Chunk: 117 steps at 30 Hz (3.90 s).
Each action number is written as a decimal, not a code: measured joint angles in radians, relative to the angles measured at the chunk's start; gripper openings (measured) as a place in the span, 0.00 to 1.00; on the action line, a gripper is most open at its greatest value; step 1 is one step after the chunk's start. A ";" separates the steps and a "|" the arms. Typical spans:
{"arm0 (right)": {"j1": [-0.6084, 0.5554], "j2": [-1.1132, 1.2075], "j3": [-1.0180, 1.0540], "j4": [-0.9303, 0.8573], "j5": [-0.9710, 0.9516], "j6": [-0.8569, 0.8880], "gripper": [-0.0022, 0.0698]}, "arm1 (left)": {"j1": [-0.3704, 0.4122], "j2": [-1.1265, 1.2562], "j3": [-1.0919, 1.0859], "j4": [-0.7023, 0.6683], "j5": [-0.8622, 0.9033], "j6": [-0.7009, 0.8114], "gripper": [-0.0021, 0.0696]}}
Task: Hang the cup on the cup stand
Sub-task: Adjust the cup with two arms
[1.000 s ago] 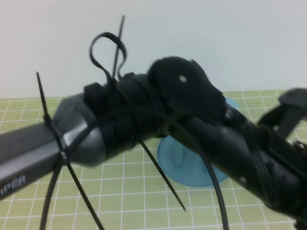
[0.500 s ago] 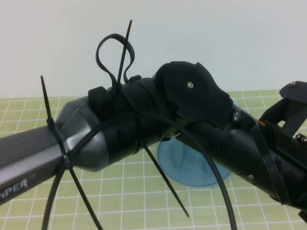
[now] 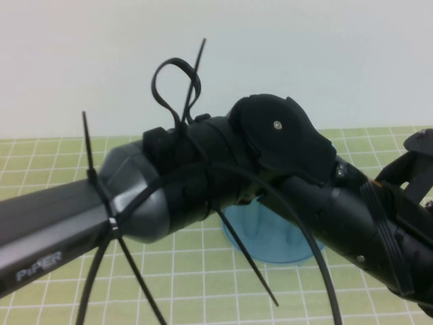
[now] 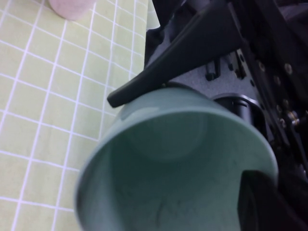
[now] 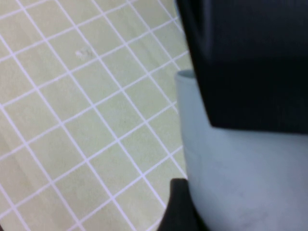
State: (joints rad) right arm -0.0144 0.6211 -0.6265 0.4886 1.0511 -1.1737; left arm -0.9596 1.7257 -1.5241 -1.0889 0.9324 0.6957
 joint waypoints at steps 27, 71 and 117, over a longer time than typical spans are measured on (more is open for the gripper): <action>0.000 0.004 0.005 0.007 -0.001 0.002 0.81 | 0.000 0.006 0.000 -0.013 0.006 0.065 0.03; 0.000 0.004 -0.001 -0.634 0.018 0.697 0.98 | 0.060 0.006 0.000 0.068 -0.102 -0.003 0.03; 0.000 -0.402 0.467 -0.895 -1.346 3.083 0.98 | 0.097 0.006 0.000 -0.721 -0.293 0.699 0.03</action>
State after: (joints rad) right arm -0.0144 0.2191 -0.1594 -0.4061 -0.2947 1.9094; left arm -0.8622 1.7319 -1.5241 -1.8098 0.6392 1.3948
